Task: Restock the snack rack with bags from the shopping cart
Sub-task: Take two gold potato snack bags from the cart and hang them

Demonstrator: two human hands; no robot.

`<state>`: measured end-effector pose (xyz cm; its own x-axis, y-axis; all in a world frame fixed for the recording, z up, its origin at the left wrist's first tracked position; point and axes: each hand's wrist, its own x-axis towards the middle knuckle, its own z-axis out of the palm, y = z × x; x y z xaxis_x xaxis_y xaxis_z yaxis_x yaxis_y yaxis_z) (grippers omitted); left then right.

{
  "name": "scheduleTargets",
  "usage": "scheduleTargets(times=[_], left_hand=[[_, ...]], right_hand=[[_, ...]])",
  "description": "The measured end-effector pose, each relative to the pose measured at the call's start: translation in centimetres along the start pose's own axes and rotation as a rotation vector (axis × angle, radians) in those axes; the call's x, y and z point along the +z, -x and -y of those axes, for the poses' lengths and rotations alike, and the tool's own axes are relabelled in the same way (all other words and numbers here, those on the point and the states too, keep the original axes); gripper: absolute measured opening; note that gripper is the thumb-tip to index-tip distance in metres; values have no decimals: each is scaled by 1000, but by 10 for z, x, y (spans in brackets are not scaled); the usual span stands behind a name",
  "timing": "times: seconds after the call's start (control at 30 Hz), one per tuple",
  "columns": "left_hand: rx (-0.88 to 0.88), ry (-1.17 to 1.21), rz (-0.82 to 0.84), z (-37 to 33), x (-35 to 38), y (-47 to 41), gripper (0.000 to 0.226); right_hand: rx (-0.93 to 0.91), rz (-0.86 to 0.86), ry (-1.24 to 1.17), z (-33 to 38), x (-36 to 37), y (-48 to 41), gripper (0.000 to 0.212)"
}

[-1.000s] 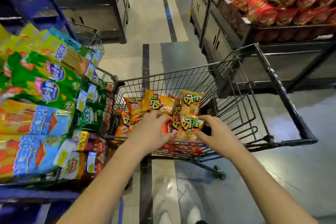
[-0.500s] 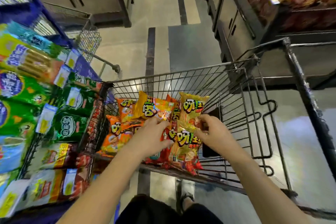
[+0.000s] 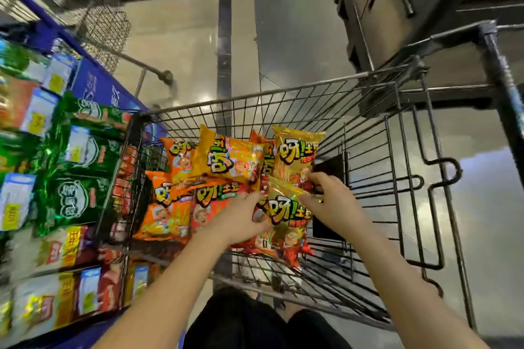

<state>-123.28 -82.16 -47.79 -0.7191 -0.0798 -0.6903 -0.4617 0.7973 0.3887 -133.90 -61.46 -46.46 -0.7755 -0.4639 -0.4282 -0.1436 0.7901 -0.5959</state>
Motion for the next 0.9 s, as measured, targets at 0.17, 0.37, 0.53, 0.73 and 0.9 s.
scheduleTargets(times=[0.17, 0.37, 0.53, 0.73, 0.9], left_hand=[[-125, 191, 159, 11, 29, -38, 73], [-207, 403, 243, 13, 58, -77, 88], [-246, 447, 213, 18, 70, -97, 87], [-324, 660, 251, 20, 69, -99, 90], [-327, 671, 183, 32, 73, -94, 105]], right_hand=[[65, 22, -32, -12, 14, -16, 63], [126, 20, -41, -29, 28, -29, 59], [163, 24, -36, -41, 39, -39, 59], [200, 20, -68, -45, 46, -44, 58], [201, 29, -104, -39, 41, -50, 55]])
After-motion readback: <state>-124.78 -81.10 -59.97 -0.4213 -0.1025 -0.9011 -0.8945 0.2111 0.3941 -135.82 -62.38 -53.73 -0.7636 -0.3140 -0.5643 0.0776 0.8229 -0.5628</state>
